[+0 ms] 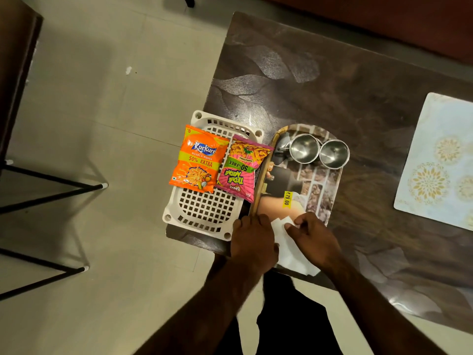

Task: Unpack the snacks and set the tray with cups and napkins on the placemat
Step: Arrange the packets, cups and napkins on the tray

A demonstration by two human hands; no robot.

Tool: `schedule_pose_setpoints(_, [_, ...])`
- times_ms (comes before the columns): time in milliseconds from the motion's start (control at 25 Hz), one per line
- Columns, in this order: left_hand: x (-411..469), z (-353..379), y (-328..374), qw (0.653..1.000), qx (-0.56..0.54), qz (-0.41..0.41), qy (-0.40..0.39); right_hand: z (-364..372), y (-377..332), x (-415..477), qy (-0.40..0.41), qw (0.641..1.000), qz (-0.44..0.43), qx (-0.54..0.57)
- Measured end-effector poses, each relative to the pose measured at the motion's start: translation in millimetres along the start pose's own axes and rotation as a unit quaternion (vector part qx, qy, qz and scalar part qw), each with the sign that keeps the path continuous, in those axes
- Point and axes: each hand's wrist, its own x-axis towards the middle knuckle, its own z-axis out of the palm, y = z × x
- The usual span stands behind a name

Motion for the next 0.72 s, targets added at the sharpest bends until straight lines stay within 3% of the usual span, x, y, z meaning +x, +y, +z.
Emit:
schedule_pose_setpoints(160, [4.5, 6.1, -0.2, 0.999, -0.035, -0.015, 0.005, -2.8, -0.2, -0.4, -0.004, 0.999, 0.012, 0.037])
schedule_pose_setpoints(320, [1.2, 10.4, 2.2, 1.0, 0.004, -0.009, 0.011, -1.8, -1.1, -4.9, -0.028, 0.998, 0.004, 0.054])
schedule_pose_setpoints(520, [-2.7, 16.4, 5.0, 0.999, 0.01, 0.014, 0.034, -1.2, 5.2, -15.1, -0.076, 0.991, -0.046, -0.095])
schedule_pose_setpoints(720, [-2.9, 15.0, 2.5, 0.997, 0.007, 0.061, 0.046, 6.1, 12.8, -17.1, -0.077, 0.991, -0.057, -0.088])
